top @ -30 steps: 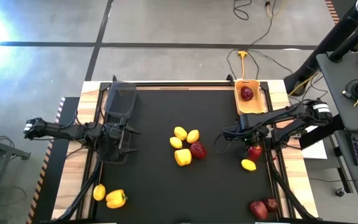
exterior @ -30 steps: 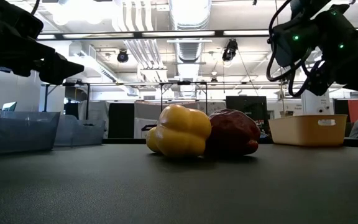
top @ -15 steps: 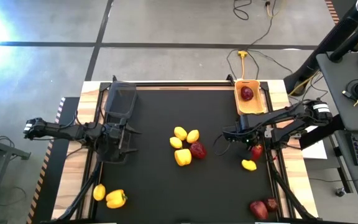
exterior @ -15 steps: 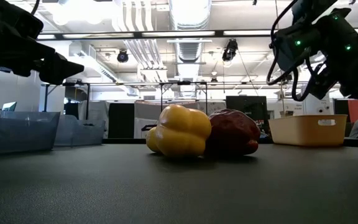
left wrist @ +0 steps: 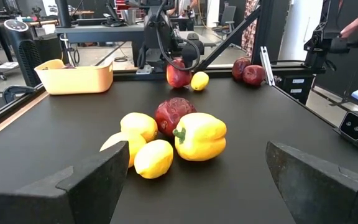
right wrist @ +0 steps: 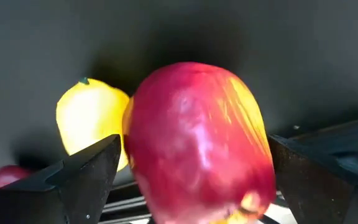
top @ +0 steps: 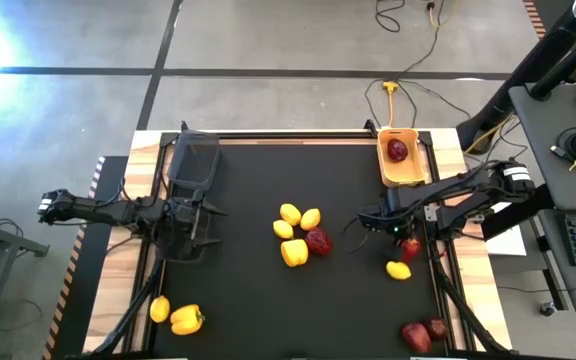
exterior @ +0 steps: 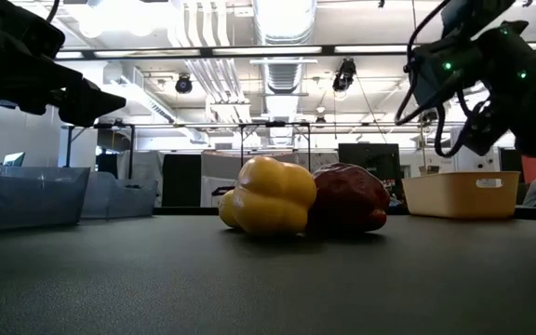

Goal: Sort produce into baskets
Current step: Put the apple into the yellow bin

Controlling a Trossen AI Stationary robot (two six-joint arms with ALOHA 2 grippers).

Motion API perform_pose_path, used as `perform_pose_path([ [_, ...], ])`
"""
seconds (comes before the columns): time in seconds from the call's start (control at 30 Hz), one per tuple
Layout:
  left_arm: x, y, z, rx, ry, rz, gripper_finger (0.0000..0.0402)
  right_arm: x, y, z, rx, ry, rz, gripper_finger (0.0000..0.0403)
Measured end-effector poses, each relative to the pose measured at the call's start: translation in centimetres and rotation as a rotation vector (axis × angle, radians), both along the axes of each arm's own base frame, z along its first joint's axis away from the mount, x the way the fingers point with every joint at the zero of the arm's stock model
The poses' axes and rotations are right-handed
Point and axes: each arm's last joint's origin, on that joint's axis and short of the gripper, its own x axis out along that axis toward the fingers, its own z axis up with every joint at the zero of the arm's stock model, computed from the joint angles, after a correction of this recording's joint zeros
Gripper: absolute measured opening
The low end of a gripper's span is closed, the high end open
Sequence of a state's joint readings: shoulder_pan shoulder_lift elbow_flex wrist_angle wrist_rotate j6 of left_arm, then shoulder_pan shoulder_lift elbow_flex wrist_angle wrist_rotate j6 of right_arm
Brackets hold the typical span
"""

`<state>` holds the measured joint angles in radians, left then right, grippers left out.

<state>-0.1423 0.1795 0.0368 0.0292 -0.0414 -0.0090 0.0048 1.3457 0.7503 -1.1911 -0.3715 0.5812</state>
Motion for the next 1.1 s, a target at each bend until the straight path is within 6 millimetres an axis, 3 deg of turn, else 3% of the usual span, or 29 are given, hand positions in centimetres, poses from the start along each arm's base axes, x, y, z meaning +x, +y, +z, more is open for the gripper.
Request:
perform_pose_path([
  [0.17, 0.0, 0.0, 0.0, 0.0, -0.001, 0.0, 0.0359, -0.4, 0.1, -1.3, 0.037, 0.05, -0.023, 0.0374],
  [0.33, 0.0, 0.0, 0.0, 0.0, -0.001, 0.0, 0.0359, 0.1, 0.1, -1.2, 0.052, 0.041, -0.019, 0.0339],
  [0.47, 0.0, 0.0, 0.0, 0.0, 0.0, 0.0, 0.0359, 1.2, 0.0, 0.1, 0.049, -0.021, -0.023, 0.0339],
  [0.6, 0.0, 0.0, 0.0, 0.0, 0.0, 0.0, 0.0359, 3.2, -0.8, 3.0, -0.005, -0.118, -0.014, 0.0339],
  [0.7, 0.0, 0.0, 0.0, 0.0, 0.0, 0.0, 0.0359, 4.4, -2.2, 6.2, -0.159, -0.176, 0.024, 0.0339],
  [0.9, 0.0, 0.0, 0.0, 0.0, 0.0, 0.0, 0.0359, 5.0, -7.1, 12.6, -0.697, -0.189, -0.042, 0.0339],
  [1.0, 0.0, 0.0, 0.0, 0.0, 0.0, 0.0, 0.0359, 4.2, -10.0, 14.1, -0.849, -0.154, -0.167, 0.0339],
  [1.1, 0.0, 0.0, 0.0, 0.0, 0.0, 0.0, 0.0359, 3.1, -12.7, 14.2, -0.92, -0.094, -0.302, 0.0343],
])
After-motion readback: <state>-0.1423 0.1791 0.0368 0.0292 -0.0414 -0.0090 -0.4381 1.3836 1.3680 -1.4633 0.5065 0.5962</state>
